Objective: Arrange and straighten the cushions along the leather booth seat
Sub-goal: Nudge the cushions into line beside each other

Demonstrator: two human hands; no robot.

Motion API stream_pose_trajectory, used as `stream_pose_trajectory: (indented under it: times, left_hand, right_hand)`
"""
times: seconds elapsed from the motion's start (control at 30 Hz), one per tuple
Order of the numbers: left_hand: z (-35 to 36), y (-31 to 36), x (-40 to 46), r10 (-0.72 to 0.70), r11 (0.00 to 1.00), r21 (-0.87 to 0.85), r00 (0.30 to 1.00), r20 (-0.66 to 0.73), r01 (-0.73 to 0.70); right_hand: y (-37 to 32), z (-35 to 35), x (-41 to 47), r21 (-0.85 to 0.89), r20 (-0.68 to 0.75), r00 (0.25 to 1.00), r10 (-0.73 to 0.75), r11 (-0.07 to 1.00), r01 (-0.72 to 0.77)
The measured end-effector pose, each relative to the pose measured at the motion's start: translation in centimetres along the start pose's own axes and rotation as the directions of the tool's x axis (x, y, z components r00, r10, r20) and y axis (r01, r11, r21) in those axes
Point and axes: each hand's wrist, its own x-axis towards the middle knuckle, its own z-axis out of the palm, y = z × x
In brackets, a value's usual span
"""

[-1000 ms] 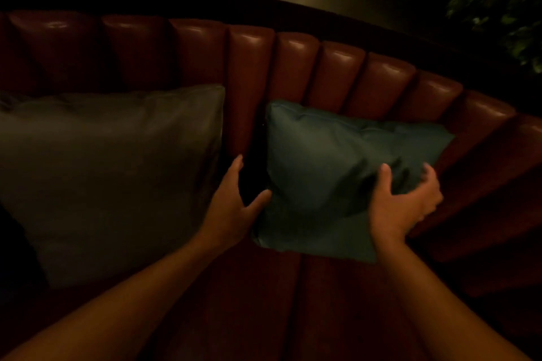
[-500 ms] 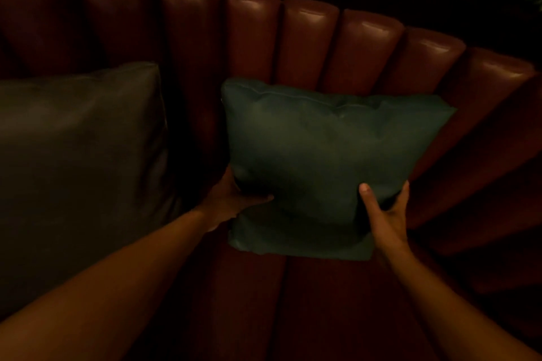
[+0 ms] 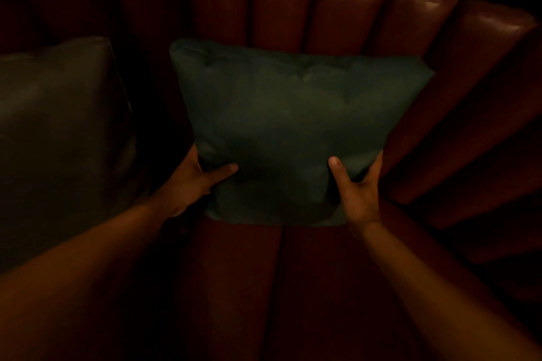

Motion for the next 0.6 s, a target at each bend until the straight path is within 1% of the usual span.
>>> stream_pose_trajectory:
  times: [0.07,0.13,0.3,0.47,0.6]
  left_hand:
    - [0.5,-0.2,0.4,-0.008,0.999,-0.031,1.0,-0.015,0.007]
    - [0.7,-0.3,0.6,-0.016,0.999,-0.048,0.999,-0.032,0.014]
    - [1.5,0.1,0.7,-0.006,1.0,-0.018,1.0,-0.005,0.006]
    - [6.7,1.1,1.3,0.037,0.998,0.052,0.992,0.122,-0.044]
    - [10.2,0.2,2.1,0.102,0.991,0.081,0.989,0.108,-0.111]
  right_hand:
    - [0.0,-0.1,0.3,-0.024,0.0,1.0,-0.007,1.0,0.007]
    - [0.0,-0.4,0.4,-0.031,-0.035,0.999,-0.004,1.0,0.003]
    - [-0.2,-1.4,-0.1,-0.027,-0.094,0.995,0.02,0.999,-0.022]
    - [-0.3,-6.7,0.0,-0.043,-0.196,0.981,0.005,0.999,-0.014]
    - [-0.2,-10.5,0.2,-0.089,-0.177,0.984,-0.007,0.996,-0.009]
